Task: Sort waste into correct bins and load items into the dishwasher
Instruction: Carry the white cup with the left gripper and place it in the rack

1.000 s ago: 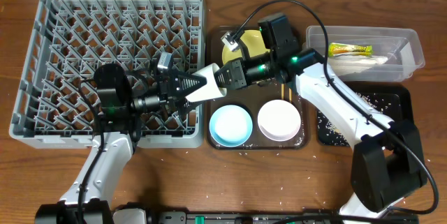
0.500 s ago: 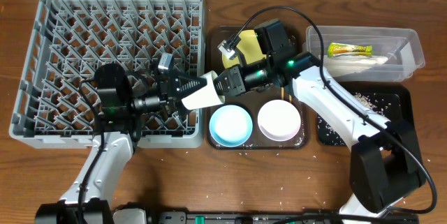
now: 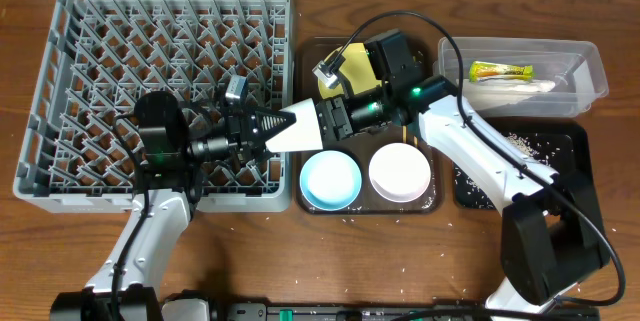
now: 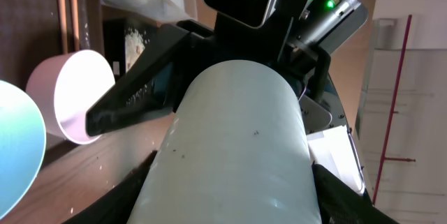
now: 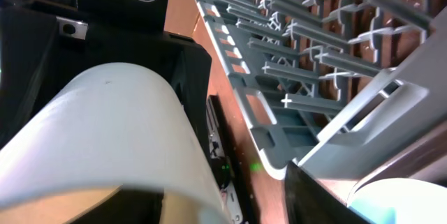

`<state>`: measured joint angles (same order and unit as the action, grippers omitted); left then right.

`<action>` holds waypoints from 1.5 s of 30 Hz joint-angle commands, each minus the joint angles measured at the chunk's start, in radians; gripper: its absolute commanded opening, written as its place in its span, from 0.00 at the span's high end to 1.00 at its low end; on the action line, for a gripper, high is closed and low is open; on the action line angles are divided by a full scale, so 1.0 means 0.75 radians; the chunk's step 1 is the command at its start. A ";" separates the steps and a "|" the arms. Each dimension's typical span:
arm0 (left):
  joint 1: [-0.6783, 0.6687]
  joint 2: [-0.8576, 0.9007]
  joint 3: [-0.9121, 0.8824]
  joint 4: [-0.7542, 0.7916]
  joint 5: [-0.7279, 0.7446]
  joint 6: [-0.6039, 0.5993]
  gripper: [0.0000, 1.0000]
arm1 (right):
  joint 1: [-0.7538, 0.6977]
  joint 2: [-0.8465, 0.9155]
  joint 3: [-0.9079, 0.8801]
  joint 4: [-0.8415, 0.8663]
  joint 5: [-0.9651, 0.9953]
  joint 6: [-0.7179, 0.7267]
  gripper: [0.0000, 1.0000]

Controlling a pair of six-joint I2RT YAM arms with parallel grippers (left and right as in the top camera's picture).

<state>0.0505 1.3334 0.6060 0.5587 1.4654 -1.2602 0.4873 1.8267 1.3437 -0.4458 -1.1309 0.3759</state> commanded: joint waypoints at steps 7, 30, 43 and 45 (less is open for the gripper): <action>-0.002 -0.003 0.024 0.012 -0.059 0.013 0.78 | -0.281 0.011 -0.009 -0.113 -0.037 -0.150 0.31; -0.002 -0.003 0.024 -0.076 -0.269 0.164 0.81 | -0.264 -0.005 -0.001 -0.358 0.231 -0.348 0.23; 0.166 -0.003 0.213 -0.102 -0.282 0.098 0.84 | -0.266 -0.005 0.047 -0.369 0.252 -0.349 0.22; 0.207 -0.003 0.318 -0.146 -0.279 0.098 0.84 | -0.266 -0.005 0.047 -0.369 0.256 -0.349 0.21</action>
<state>0.1719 1.3334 0.7422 0.4656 1.2488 -1.1812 0.2829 1.8267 1.3556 -0.7212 -0.9417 0.1318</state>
